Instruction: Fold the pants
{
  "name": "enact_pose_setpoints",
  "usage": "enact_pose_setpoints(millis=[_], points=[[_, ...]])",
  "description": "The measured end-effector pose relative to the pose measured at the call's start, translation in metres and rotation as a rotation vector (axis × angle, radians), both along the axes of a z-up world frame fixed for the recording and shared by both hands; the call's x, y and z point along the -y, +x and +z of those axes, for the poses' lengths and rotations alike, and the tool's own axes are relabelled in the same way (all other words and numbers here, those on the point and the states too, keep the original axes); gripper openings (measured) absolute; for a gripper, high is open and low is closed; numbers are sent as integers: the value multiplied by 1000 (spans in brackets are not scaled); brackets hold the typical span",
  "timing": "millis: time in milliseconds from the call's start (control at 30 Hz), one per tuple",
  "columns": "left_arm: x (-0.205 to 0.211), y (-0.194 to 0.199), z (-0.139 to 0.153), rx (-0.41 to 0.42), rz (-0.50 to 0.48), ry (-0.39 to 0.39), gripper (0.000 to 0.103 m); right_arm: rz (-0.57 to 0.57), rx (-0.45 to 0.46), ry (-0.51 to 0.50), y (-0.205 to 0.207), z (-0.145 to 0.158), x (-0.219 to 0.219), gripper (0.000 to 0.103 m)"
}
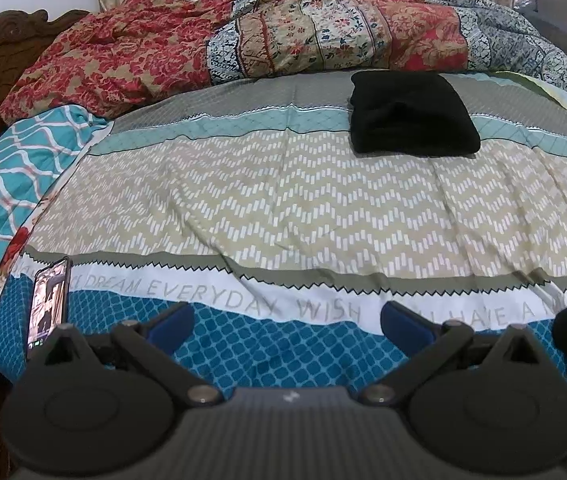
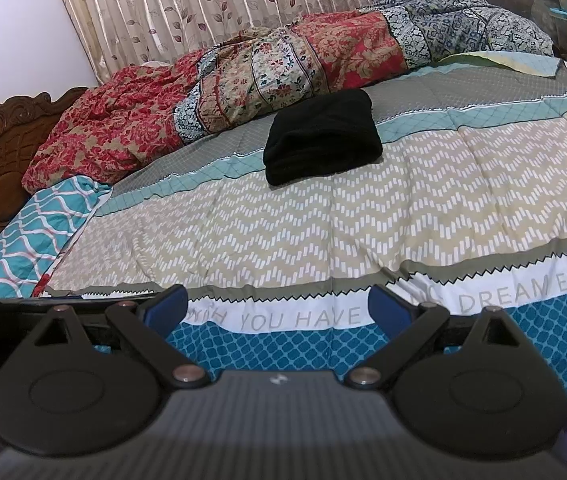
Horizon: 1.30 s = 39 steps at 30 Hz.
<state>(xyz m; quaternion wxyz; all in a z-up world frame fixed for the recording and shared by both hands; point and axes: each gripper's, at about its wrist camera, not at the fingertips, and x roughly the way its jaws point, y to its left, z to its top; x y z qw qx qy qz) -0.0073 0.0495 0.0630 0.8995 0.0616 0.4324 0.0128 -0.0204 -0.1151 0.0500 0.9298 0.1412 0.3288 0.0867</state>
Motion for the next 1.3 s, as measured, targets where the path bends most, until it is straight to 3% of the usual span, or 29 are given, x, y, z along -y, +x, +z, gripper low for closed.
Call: enact_pose_setpoints(millis=[500,1067,1300], points=[[5,4,-9,-38,0,25,103,-9,-18,15,-2,-4,4,98],[9,12,-22,-109,-20,-15,103,-5,-51,16,5,-12,8,98],[16,13,-20,-94,-73,-39,103,-5,-42,13,6,-11,10,98]])
